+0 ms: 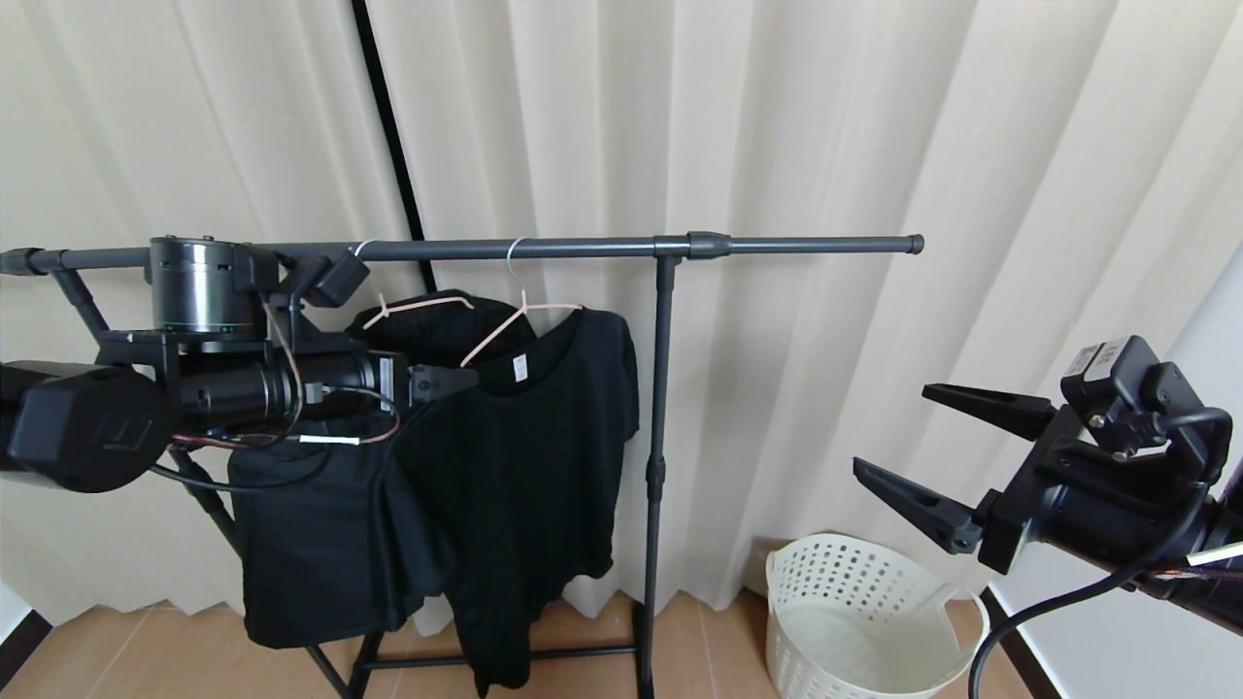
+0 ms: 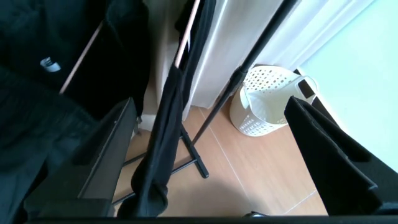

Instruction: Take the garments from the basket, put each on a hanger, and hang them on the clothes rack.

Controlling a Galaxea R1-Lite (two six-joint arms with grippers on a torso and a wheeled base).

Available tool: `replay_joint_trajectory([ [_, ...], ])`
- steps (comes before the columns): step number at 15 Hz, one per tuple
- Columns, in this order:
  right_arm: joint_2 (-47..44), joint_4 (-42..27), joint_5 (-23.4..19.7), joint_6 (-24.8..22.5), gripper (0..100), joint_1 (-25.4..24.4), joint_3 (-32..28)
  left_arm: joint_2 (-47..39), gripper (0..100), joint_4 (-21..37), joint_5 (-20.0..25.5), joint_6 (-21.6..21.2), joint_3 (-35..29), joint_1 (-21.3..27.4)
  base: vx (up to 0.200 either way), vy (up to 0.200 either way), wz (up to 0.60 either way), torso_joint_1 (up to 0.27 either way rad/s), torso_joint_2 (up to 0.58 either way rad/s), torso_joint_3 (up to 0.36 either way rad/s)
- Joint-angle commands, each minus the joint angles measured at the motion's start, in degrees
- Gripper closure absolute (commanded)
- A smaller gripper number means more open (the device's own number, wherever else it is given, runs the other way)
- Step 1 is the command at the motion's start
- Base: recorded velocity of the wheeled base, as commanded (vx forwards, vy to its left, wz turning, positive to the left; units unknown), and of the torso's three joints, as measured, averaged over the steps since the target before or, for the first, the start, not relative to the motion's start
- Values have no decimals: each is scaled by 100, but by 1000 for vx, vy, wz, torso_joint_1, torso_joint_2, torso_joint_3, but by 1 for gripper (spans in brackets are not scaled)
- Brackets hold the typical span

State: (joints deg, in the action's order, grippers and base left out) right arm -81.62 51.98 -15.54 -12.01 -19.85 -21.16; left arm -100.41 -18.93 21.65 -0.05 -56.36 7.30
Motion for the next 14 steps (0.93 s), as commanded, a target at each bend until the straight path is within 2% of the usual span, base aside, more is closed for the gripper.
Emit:
replay_joint_trajectory([
  [1,260,-21,192,-3,0,-2,24,620,0,4,-3,-39,433,-62,0,0,0,0,0,0],
  [6,1122,-48,561,14,0,77,473,1745,0,-14,-3,-285,1663,-510,0,0,0,0,0,0],
  [8,1429,-48,939,14,0,77,719,2210,0,-23,-3,-312,2103,-537,0,0,0,0,0,0],
  [11,1842,-48,1053,14,0,77,1299,2843,0,-32,-38,-452,2639,-546,0,0,0,0,0,0],
  [14,2159,-48,1088,85,0,77,1756,3564,0,-49,-293,-742,3403,-546,0,0,0,0,0,0],
])
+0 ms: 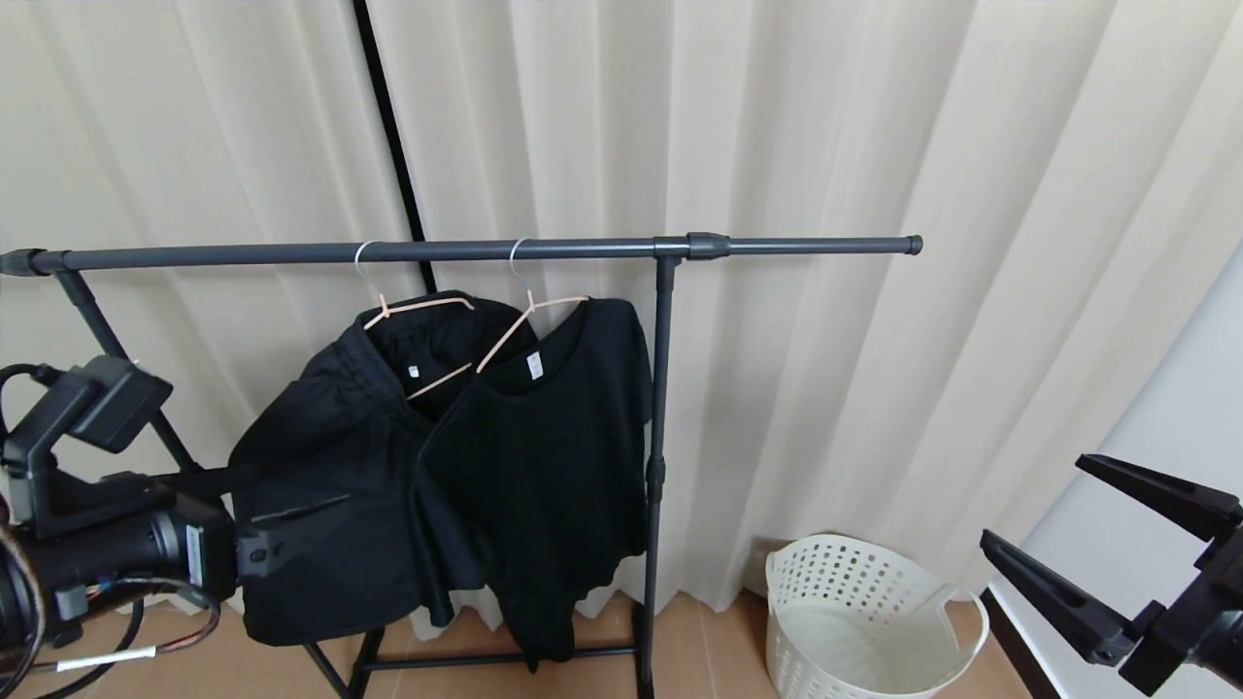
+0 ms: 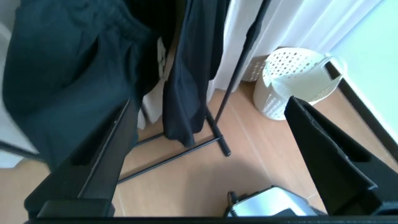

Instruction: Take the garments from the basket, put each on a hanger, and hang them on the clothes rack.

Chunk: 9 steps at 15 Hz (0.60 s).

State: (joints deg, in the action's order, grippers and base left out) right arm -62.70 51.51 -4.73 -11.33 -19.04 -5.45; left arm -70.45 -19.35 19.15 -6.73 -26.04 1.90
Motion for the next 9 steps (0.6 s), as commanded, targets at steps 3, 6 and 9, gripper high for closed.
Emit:
replay_joint_trajectory([
  [3,469,0,139,183,0,-3,457,1165,0,-8,-52,-30,934,-6,0,0,0,0,0,0],
  [6,741,-167,139,245,0,-3,545,1886,0,-8,-43,-21,1620,-252,0,0,0,0,0,0],
  [9,1585,-1248,130,482,0,-21,545,2483,0,1,-43,-4,2323,-287,0,0,0,0,0,0],
])
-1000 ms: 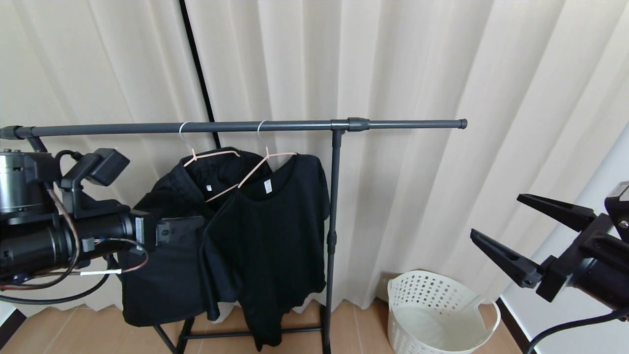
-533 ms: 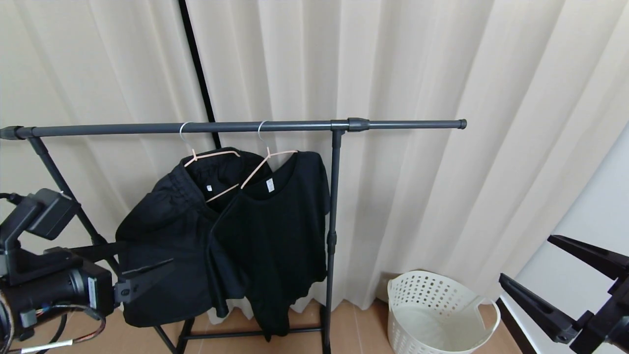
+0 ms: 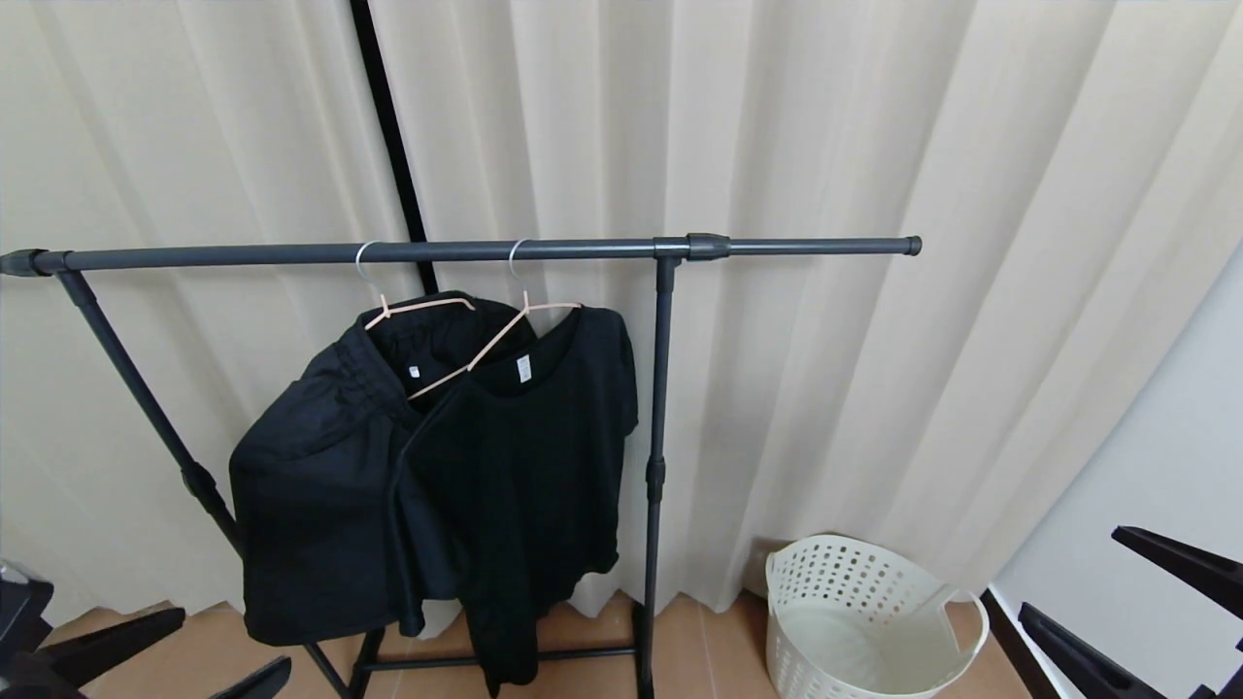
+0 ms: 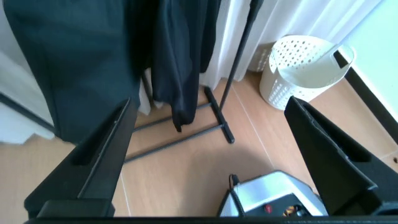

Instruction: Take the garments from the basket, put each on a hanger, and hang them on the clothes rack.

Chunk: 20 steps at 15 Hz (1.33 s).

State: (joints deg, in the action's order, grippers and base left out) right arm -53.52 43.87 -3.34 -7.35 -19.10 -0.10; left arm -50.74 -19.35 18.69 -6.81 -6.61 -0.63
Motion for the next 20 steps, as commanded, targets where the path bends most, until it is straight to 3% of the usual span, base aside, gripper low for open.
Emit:
replay_joint_trajectory([
  [1,992,-828,-9,85,0,-15,10,706,0,10,12,13,555,-33,0,0,0,0,0,0],
  [2,1124,-986,-9,85,0,-15,10,785,0,10,12,5,617,-33,0,0,0,0,0,0],
  [3,1608,-1566,-9,85,0,-15,10,996,0,36,12,22,661,-33,0,0,0,0,0,0],
  [4,1608,-1566,-9,85,0,-15,10,996,0,36,12,22,661,-33,0,0,0,0,0,0],
  [6,2627,-2577,-9,85,0,-6,10,1611,0,607,12,260,661,-33,0,0,0,0,0,0],
  [10,3761,-3746,18,85,0,258,10,2657,0,1662,-76,453,661,-86,0,0,0,0,0,0],
  [12,3901,-3799,9,58,0,689,10,2762,0,1662,-357,550,661,-446,0,0,0,0,0,0],
  [15,4227,-3807,9,32,0,1190,10,3026,0,1662,-392,567,661,-1000,0,0,0,0,0,0],
  [16,4359,-3807,-18,32,0,1365,10,3140,0,1662,-383,602,661,-956,0,0,0,0,0,0],
  [20,4798,-3816,-35,-117,0,1576,10,3896,0,1618,-401,1174,661,626,0,0,0,0,0,0],
])
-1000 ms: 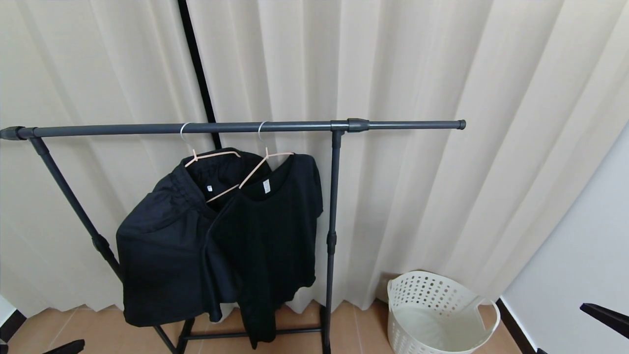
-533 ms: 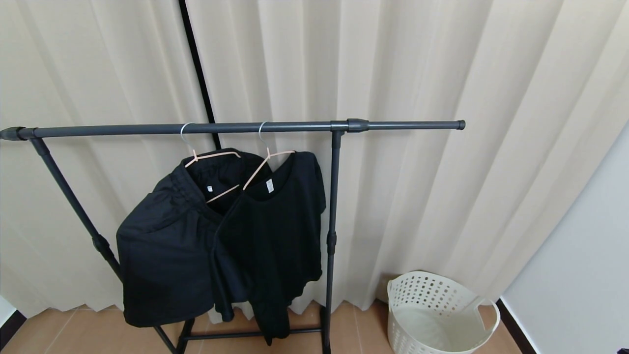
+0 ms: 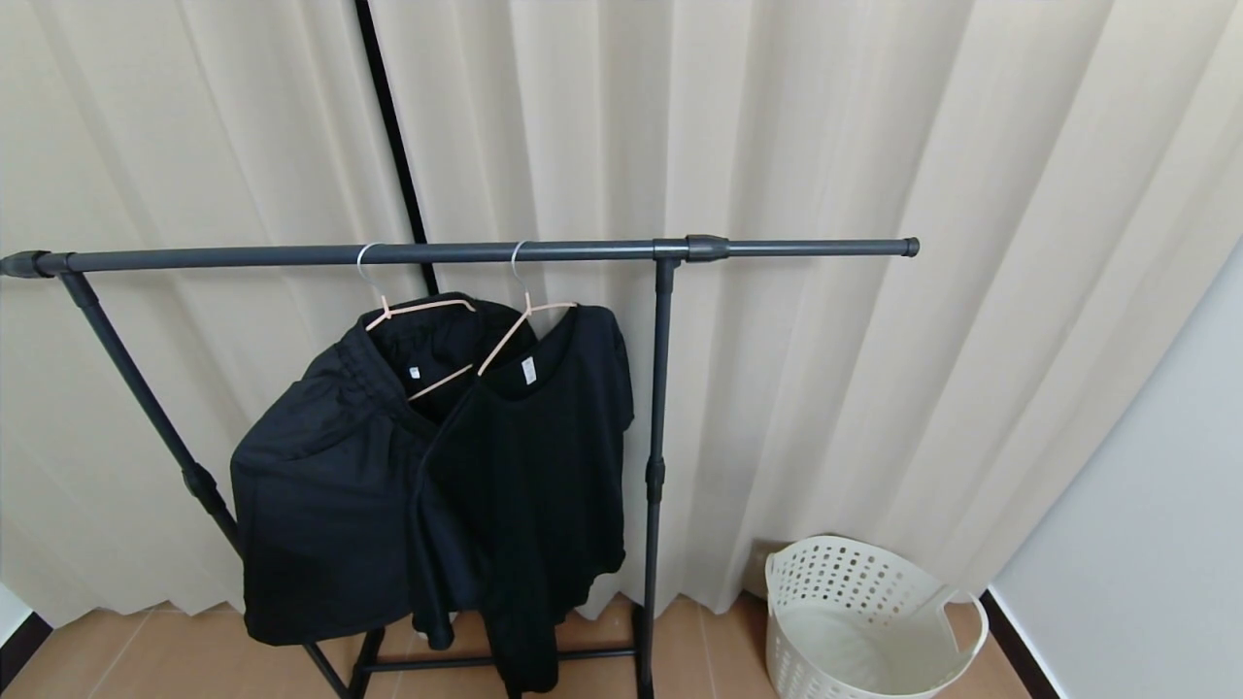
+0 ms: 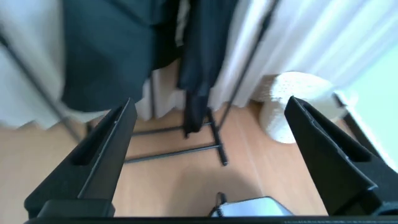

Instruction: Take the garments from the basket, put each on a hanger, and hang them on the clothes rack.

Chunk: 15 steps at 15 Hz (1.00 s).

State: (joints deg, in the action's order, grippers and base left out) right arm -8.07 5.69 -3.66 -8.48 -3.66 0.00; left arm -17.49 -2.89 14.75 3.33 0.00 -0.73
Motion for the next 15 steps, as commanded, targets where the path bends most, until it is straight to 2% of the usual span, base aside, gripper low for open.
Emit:
replay_joint_trajectory([
  [1,332,2,-3,5,0,58,0,783,0,-27,-7,159,0,671,0,0,0,0,0,0],
  [2,455,11,-3,5,0,172,0,1011,0,-27,-7,159,0,574,0,0,0,0,0,0],
  [4,649,2,-12,5,0,251,0,1354,0,-19,-25,159,0,82,0,0,0,0,0,0],
  [5,763,20,-3,31,0,313,0,1424,0,-27,-429,115,0,-76,0,0,0,0,0,0],
  [6,763,55,23,93,0,322,0,1582,0,25,-1009,133,0,12,0,0,0,0,0,0],
  [9,772,72,137,154,0,322,0,1749,0,60,-1572,80,0,73,0,0,0,0,0,0],
  [10,772,72,172,145,0,322,0,1749,0,52,-1589,36,0,82,0,0,0,0,0,0],
  [12,772,37,788,31,0,331,0,1732,0,280,-1589,-605,0,82,0,0,0,0,0,0],
  [15,772,28,884,22,0,339,0,1741,0,280,-1528,-632,0,73,0,0,0,0,0,0],
])
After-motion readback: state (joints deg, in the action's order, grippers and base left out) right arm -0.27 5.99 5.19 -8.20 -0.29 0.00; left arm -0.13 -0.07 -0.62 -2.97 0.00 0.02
